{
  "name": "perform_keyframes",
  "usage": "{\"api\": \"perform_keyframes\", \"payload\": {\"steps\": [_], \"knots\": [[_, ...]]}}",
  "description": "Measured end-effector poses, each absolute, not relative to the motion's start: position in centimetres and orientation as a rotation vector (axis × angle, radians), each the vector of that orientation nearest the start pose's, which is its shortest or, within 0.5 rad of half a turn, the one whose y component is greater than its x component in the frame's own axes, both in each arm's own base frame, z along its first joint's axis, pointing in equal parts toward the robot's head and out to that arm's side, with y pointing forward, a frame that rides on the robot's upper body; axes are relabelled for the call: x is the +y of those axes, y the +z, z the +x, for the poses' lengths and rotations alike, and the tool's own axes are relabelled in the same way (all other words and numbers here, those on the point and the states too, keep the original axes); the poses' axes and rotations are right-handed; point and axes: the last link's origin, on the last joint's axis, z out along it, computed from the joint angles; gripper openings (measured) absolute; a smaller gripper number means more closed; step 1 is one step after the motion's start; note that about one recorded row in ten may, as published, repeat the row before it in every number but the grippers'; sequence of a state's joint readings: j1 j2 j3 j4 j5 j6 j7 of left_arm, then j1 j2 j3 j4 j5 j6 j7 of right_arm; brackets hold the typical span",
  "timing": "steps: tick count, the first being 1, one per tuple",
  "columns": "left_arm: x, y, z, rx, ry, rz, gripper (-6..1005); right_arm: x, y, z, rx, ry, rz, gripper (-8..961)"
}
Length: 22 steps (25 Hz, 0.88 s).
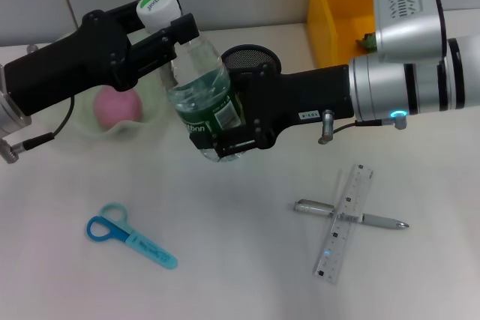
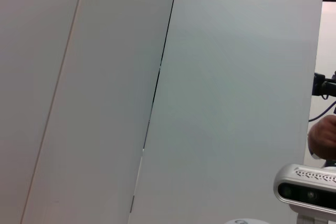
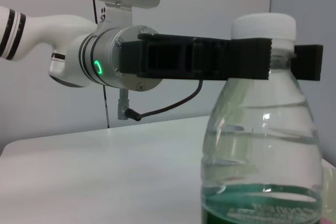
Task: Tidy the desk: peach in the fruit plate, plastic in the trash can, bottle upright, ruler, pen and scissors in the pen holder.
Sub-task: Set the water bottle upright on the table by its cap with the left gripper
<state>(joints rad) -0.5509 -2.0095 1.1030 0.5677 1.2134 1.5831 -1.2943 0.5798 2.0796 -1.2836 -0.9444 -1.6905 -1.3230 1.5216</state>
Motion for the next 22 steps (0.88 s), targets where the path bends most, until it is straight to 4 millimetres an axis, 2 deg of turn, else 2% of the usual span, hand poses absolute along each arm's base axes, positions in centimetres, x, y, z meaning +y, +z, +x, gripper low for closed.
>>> {"api": "perform_keyframes", "payload": {"steps": [22], "knots": [[35.03,2.39,-19.44,-0.400,-1.309,-2.540,449,35.94,-2.92,15.38,0.204,0.610,-2.880,794]]}}
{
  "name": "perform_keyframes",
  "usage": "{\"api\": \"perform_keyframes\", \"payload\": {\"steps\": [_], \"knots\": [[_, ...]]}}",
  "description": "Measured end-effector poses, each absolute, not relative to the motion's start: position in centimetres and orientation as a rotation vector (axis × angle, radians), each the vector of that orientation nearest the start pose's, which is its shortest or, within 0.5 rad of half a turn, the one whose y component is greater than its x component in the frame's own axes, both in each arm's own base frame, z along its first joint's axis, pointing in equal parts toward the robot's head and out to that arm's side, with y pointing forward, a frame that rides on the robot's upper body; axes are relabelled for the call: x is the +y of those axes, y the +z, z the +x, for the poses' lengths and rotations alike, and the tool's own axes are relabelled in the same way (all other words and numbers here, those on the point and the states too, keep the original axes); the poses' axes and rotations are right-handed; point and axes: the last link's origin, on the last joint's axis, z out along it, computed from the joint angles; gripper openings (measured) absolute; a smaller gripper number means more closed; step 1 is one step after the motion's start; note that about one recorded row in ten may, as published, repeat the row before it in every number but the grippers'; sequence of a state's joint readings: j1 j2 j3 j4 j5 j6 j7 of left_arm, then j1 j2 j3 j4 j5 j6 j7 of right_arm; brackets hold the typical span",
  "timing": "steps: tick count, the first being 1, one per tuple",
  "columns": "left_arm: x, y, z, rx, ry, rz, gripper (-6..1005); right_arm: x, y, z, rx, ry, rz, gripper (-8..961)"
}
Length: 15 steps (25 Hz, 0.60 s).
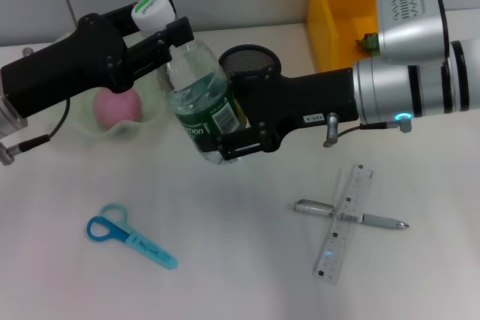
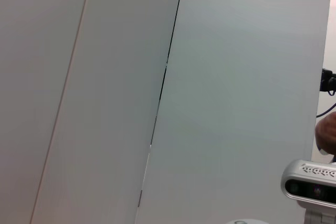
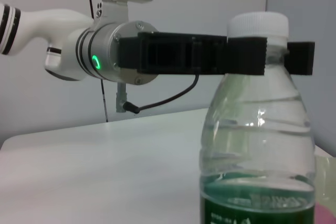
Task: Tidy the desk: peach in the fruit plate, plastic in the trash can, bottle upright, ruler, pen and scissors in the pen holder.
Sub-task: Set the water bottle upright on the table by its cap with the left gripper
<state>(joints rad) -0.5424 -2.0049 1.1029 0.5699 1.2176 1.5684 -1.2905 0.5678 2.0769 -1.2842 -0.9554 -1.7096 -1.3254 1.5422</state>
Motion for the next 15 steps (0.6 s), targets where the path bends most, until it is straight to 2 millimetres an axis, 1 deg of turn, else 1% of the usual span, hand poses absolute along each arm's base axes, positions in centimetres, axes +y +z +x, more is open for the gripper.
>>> {"api": "perform_keyframes", "payload": {"steps": [15], "knots": [[35.07,2.64,-19.24,-0.386,-1.311,-2.543,449,35.82,-3.10,15.76,0.216,0.592,-2.887,795]]}}
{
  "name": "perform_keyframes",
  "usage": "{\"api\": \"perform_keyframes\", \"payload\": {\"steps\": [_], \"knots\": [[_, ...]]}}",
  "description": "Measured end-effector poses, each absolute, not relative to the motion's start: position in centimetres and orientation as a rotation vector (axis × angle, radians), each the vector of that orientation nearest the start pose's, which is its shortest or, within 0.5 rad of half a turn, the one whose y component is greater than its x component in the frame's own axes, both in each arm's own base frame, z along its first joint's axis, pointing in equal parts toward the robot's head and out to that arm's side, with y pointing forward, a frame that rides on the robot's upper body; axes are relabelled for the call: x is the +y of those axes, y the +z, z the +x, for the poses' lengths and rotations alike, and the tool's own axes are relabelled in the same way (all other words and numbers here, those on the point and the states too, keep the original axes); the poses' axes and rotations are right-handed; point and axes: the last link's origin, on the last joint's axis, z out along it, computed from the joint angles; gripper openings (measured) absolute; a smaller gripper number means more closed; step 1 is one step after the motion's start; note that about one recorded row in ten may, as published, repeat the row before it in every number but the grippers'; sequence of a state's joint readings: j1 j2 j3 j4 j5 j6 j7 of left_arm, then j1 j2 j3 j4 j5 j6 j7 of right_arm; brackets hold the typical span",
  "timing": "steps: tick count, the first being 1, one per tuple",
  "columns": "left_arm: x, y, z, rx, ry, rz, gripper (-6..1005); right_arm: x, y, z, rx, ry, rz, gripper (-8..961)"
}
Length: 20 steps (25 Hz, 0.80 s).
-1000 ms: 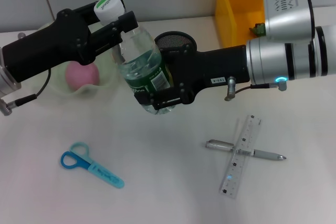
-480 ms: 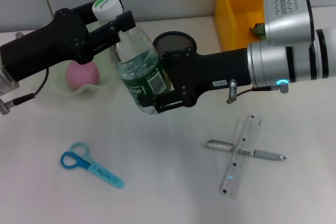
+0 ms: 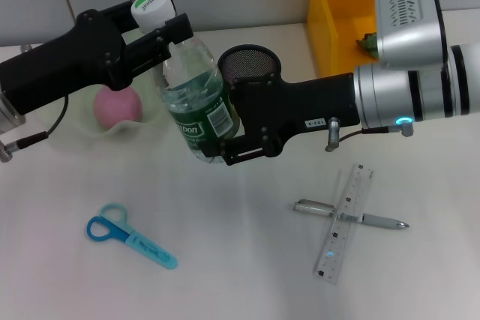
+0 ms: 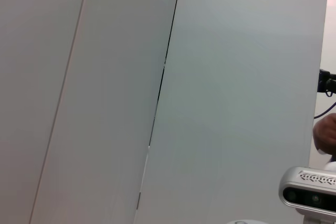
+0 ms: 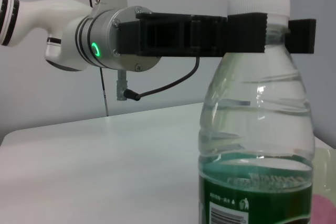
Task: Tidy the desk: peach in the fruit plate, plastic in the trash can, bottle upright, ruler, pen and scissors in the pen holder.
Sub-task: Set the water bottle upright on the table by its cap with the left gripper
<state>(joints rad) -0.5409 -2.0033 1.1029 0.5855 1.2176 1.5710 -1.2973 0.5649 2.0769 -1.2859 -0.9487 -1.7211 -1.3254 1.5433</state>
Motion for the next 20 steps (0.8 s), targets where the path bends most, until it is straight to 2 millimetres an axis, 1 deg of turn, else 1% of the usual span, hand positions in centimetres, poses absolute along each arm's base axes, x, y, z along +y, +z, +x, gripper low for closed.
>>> {"api": "perform_keyframes", "payload": {"steps": [20], "knots": [[35.17,2.91,-19.05,-0.381,-1.316,-2.540,448,35.52,-3.71,16.74,0.269,0.573,-2.901,794]]}}
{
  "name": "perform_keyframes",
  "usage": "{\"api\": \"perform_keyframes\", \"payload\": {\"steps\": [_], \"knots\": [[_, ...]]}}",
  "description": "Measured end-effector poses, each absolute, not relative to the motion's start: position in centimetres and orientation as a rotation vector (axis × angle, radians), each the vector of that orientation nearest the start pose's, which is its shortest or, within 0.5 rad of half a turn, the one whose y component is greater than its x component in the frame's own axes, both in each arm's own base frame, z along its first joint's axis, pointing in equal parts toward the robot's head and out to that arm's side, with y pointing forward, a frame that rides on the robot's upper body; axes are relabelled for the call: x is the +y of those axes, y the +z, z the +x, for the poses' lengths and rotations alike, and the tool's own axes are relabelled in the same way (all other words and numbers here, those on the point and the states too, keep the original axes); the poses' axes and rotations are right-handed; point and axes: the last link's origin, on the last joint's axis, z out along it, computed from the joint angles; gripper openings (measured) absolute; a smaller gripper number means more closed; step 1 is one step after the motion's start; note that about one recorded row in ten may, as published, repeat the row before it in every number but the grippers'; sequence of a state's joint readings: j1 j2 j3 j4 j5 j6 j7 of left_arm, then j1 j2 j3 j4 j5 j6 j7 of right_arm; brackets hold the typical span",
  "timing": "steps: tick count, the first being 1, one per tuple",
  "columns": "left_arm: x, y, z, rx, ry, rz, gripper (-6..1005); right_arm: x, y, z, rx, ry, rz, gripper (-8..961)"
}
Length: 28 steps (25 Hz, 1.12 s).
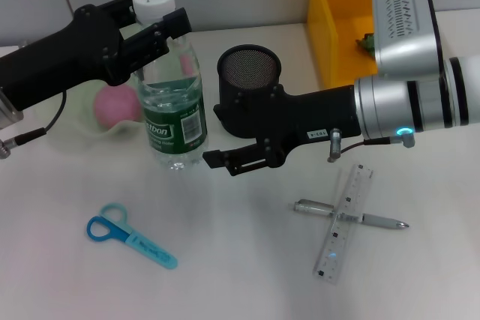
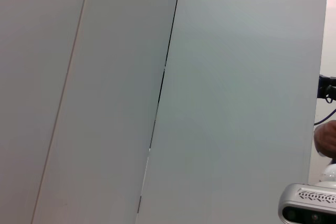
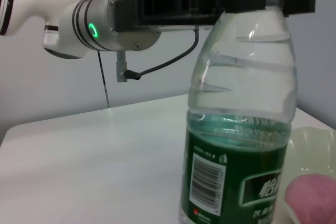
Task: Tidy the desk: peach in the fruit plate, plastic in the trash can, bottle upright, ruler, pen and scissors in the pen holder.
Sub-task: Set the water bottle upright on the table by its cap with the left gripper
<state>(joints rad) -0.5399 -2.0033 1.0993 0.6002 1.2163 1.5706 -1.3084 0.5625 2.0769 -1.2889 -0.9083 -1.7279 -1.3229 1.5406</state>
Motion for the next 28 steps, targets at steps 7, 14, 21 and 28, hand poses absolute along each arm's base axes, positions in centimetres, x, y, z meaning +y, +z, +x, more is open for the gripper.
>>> {"api": "perform_keyframes", "payload": {"steps": [7,14,21,28], "knots": [[35.2,3.0,-19.1,-0.379,-1.316,-2.536,448,35.4,-3.8,17.1,0.281,0.565,-2.901,794],[34.9,3.3,-19.9,-0.372,-1.304,-2.503,447,35.1,-3.9,18.0,0.307,0.559,-2.890,794],[34.7,3.3,-21.2,-0.364,-1.252,-2.466,445,34.8,-3.5,18.8,0.325,0.579,-2.859,794],[34.6,3.3,-22.8,-0.372,-1.177,-2.420,445,34.7,-2.9,19.7,0.366,0.596,-2.821,794]]}}
